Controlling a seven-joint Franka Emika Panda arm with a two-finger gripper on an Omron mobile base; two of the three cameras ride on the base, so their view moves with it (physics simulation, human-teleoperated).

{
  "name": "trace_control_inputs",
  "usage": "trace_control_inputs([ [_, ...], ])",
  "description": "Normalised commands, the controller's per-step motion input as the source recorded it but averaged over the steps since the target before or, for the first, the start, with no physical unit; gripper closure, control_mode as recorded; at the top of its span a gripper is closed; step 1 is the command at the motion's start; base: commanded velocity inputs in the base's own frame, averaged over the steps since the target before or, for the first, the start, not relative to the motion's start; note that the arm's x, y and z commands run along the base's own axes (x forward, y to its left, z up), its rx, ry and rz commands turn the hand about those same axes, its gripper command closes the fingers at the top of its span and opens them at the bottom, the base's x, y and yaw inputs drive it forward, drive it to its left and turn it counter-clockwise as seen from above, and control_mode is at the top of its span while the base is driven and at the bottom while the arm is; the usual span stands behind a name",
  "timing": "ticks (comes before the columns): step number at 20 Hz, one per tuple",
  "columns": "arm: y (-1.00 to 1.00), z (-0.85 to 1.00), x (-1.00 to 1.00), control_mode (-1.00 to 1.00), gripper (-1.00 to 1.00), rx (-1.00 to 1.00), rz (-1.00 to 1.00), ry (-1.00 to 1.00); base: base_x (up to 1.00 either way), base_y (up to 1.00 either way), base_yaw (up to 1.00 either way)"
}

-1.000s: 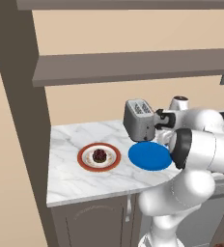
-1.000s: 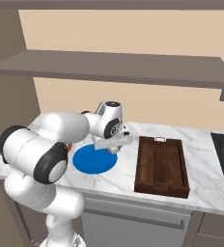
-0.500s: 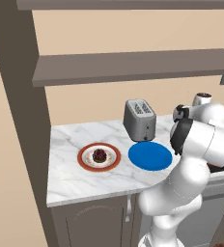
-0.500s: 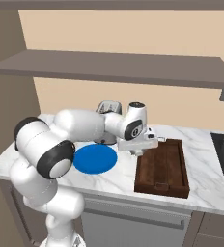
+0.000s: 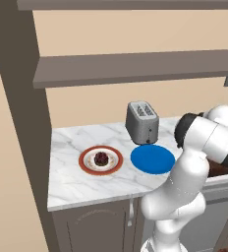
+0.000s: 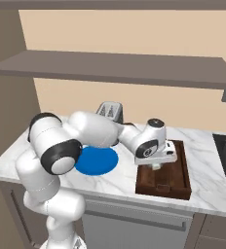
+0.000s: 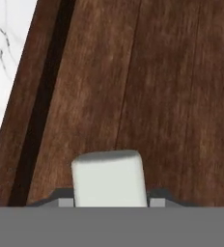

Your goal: Move the dessert items from the plates to the tray.

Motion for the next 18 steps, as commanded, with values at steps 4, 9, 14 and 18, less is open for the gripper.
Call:
trace_control_inputs([
  [4, 0.0, 0.9, 0.0, -1.0, -1.0, 0.03, -0.07, 0.0, 0.0, 0.0, 0.0],
  [9, 0.12, 1.0, 0.0, -1.0, -1.0, 0.03, -0.09, 0.0, 0.0, 0.0, 0.0],
  [14, 0.94, 0.6, -0.31, -1.0, -1.0, 0.15, -0.05, -0.13, 0.0, 0.0, 0.0],
  [18, 1.0, 0.04, -0.73, -1.0, -1.0, 0.16, -0.01, -0.22, 0.0, 0.0, 0.0],
])
